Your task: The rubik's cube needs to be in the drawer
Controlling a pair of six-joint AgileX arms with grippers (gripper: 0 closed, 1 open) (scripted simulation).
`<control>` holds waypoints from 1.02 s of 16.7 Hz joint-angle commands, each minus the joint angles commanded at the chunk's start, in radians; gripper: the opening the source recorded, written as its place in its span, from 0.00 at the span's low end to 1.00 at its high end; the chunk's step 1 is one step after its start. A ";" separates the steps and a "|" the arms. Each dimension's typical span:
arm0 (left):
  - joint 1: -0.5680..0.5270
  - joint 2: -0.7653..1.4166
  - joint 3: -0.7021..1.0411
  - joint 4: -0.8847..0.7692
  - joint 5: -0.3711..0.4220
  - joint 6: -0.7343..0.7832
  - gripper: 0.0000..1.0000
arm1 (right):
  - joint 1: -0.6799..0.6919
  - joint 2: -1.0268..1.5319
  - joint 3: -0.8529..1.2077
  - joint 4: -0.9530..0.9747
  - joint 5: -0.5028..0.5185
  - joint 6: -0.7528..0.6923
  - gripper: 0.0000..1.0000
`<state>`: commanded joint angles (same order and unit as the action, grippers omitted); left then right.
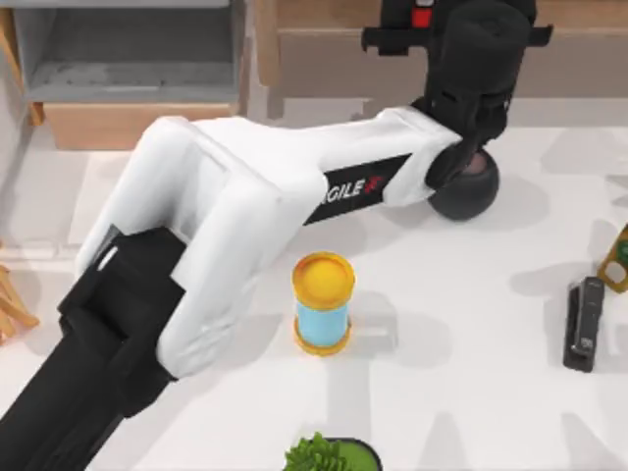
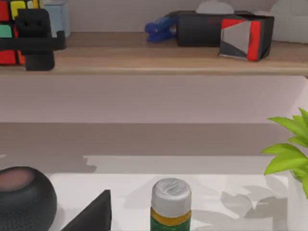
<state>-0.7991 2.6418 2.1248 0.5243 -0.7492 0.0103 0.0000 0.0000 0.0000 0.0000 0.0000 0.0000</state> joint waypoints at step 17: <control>-0.011 -0.035 -0.033 0.004 -0.008 0.002 0.00 | 0.000 0.000 0.000 0.000 0.000 0.000 1.00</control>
<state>-0.8105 2.6066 2.0922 0.5281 -0.7569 0.0118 0.0000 0.0000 0.0000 0.0000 0.0000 0.0000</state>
